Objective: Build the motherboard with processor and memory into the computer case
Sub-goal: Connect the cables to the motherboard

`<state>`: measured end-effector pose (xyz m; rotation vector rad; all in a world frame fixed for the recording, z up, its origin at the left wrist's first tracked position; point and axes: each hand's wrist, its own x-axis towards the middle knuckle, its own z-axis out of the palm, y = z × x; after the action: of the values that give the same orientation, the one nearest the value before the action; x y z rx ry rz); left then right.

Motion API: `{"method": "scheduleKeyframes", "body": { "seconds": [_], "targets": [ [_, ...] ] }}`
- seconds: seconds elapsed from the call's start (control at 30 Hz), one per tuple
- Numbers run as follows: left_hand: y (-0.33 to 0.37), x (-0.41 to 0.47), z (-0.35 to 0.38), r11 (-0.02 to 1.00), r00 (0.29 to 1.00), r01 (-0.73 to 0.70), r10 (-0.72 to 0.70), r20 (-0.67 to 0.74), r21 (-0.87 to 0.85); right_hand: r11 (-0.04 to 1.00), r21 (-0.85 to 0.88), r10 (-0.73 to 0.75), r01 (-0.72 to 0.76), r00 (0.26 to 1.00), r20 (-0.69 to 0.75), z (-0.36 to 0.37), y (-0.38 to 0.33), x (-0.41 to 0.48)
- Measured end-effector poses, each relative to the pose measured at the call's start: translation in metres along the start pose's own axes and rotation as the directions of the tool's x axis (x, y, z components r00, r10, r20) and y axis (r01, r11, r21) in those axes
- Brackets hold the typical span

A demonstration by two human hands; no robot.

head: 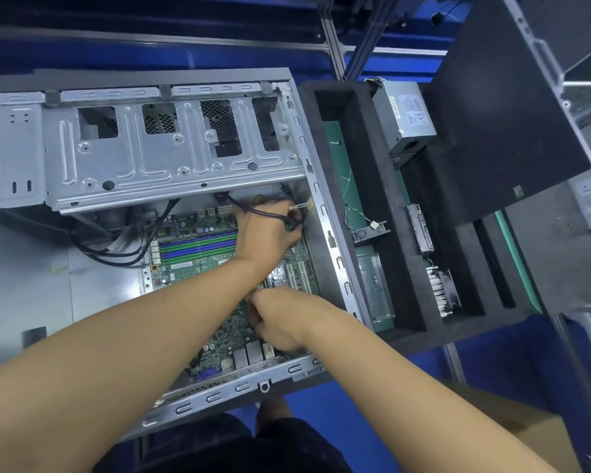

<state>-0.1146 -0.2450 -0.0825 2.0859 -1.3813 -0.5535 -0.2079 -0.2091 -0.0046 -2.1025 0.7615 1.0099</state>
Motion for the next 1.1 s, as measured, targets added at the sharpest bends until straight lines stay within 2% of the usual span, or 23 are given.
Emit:
{"method": "scheduleKeyframes", "body": {
  "seconds": [0.1, 0.2, 0.7, 0.9, 1.1],
  "targets": [
    [0.0002, 0.0013, -0.0016, 1.0, 0.999, -0.002, 0.002, 0.033, 0.01, 1.0, -0.002, 0.002, -0.002, 1.0, 0.002, -0.0002, -0.0003, 0.001],
    [0.0019, 0.0005, -0.0002, 0.997, 1.0, -0.001, 0.0, 0.01, 0.083, 1.0, -0.008, 0.002, -0.002, 1.0, 0.004, -0.0002, 0.0, 0.0013],
    [-0.0018, -0.0027, 0.0045, 0.987, 0.995, -0.036, 0.049, -0.084, 0.156, 1.0, 0.02, 0.004, -0.004, 1.0, -0.005, 0.002, 0.002, 0.0013],
    [0.0001, -0.0023, 0.0062, 0.979, 0.997, -0.02, 0.033, -0.063, 0.204, 1.0, 0.031, 0.005, -0.004, 1.0, -0.02, 0.0025, 0.0021, 0.0009],
    [-0.0053, 0.0004, 0.0031, 0.977, 0.995, -0.095, 0.098, -0.003, 0.191, 0.999, 0.052, -0.009, 0.01, 1.0, -0.018, 0.0014, 0.0012, -0.0017]
  ]
}}
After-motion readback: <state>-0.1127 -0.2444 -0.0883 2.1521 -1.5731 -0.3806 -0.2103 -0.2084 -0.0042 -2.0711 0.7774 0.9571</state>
